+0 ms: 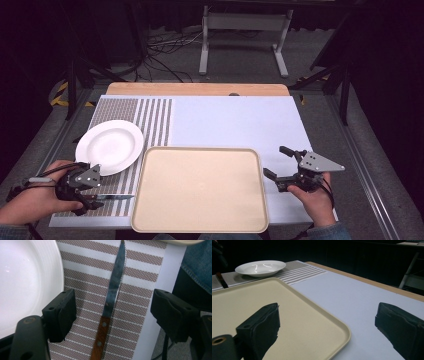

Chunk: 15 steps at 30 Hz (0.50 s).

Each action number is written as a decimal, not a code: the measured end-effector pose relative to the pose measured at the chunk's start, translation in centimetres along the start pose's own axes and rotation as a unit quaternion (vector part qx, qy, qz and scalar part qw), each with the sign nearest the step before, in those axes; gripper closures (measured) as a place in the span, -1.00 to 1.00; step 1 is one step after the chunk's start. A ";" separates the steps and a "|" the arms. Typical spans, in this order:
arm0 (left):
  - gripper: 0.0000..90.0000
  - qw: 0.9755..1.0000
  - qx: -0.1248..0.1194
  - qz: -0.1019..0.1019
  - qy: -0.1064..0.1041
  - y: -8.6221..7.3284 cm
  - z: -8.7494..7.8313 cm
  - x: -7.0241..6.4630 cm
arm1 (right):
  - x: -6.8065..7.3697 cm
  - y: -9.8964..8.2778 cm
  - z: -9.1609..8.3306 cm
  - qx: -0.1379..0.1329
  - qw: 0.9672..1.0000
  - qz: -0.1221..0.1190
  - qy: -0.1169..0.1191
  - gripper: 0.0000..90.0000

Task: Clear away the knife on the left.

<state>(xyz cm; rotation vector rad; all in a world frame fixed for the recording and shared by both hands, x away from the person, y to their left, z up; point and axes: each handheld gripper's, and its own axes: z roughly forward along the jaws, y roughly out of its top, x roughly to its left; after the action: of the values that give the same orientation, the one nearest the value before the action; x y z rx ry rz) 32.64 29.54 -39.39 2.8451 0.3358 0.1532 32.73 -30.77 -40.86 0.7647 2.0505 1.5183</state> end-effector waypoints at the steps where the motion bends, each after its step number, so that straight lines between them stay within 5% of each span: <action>1: -0.52 1.000 0.000 0.000 0.000 0.0 0.0 0.0 | 0.0 0.0 0.0 0.002 1.000 -0.002 -0.001 -0.86; 7: -0.38 0.999 0.035 0.022 -0.019 -0.6 0.9 0.7 | 0.0 -0.2 -0.5 -0.001 1.000 0.000 -0.003 -0.86; 15: -0.01 0.992 0.093 0.074 -0.047 -0.6 1.9 1.7 | 0.1 -0.5 -1.1 0.001 1.000 0.000 -0.009 -0.87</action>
<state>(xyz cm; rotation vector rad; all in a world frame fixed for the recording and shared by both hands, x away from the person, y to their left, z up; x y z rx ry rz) 34.38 29.98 -41.25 3.0496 0.1245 0.0184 31.86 -31.61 -41.03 0.7757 2.0402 1.5041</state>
